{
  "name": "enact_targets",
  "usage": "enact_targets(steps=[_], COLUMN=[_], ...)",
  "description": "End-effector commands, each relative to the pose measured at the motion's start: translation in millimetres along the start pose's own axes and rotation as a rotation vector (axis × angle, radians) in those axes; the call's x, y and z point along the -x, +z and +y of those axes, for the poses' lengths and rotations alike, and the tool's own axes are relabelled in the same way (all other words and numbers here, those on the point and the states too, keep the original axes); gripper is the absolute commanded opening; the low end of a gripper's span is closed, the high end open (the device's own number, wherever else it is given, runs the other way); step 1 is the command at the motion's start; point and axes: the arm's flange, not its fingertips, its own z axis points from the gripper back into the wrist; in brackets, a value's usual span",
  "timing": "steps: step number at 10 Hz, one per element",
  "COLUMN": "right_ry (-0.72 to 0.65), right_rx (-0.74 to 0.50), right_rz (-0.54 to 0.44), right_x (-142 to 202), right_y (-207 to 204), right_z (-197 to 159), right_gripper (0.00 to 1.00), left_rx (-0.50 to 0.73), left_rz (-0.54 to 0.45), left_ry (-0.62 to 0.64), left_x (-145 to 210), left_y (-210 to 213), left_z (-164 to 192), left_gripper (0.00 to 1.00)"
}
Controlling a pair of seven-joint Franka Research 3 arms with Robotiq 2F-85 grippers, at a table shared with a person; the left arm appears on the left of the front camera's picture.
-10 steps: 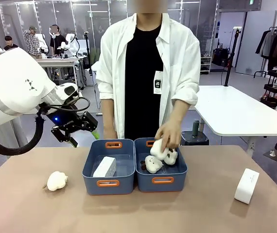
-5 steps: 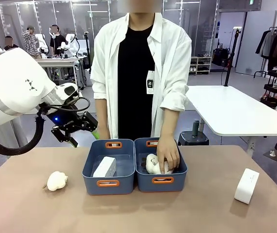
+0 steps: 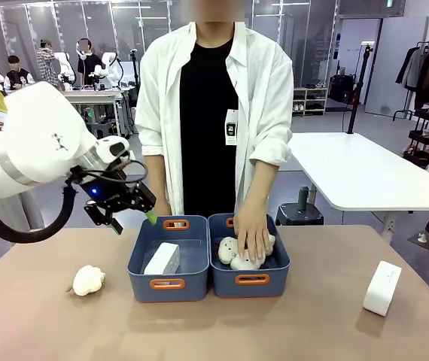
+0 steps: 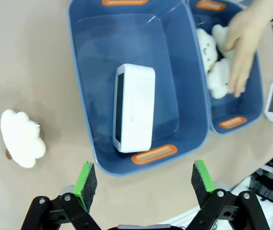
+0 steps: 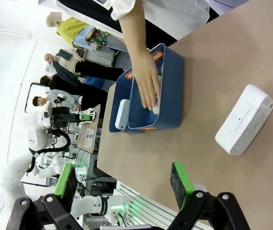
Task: Sort the digital clocks into the basket.
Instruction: Pick up the Digital clock from the table and place it into the empty Plastic storage basket.
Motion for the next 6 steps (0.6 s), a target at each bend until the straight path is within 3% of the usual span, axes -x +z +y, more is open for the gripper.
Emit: enact_targets(steps=[1,3,5,6], right_ry=[-0.003,-0.003,-0.003,-0.003], right_rx=[0.001,0.001,0.001,0.001], right_rz=[0.008,0.008,0.008,0.008], right_x=[1,1,1,1], right_y=[1,1,1,1], right_z=[4,4,4,4], right_gripper=[1.00,1.00,1.00,1.00], left_rx=[-0.052,-0.027,0.243,0.366], left_rz=[-0.006,0.009,0.140,0.127], left_ry=[0.005,-0.005,0.077,0.139], left_x=[-10,-2,-1,5], left_y=[-8,-11,41,61], left_z=[-7,-3,46,80], left_gripper=[1.00,1.00,1.00,1.00])
